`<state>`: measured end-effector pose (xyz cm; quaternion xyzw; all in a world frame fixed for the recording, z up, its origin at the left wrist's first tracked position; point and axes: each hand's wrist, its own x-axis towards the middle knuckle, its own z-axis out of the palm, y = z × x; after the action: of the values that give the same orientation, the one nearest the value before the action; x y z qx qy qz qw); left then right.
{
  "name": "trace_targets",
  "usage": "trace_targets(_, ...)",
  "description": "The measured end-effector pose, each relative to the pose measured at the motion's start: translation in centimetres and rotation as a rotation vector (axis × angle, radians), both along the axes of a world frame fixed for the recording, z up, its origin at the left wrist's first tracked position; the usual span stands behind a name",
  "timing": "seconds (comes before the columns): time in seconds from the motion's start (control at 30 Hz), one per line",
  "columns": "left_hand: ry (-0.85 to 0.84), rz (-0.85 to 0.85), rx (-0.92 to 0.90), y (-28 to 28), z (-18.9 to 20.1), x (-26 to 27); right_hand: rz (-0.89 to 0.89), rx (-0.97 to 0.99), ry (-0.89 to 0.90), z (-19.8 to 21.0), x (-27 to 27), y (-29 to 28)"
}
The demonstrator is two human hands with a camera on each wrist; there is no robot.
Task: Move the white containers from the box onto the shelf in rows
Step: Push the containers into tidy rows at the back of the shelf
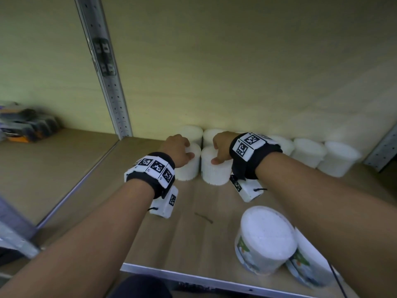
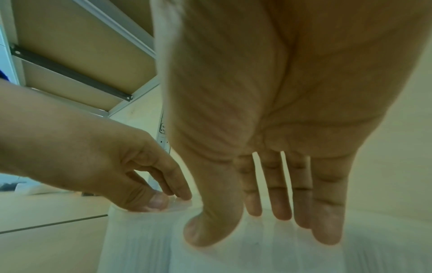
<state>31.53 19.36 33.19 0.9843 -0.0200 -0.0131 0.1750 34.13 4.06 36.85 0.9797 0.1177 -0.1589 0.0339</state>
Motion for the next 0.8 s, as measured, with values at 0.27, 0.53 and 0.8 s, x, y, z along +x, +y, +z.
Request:
trace_targets(0.27, -0.025, 0.008, -0.017, 0.2, -0.2, 0.1, 0.024, -0.041, -0.013, 0.0, 0.1, 0.2)
trace_targets(0.53, -0.028, 0.015, -0.019, 0.1, -0.4, 0.1, 0.048, -0.059, -0.014, 0.2, -0.3, 0.0)
trace_targets(0.8, -0.031, 0.006, -0.028, 0.2, -0.4, 0.1, 0.12, 0.07, 0.032, 1.0, -0.9, -0.8)
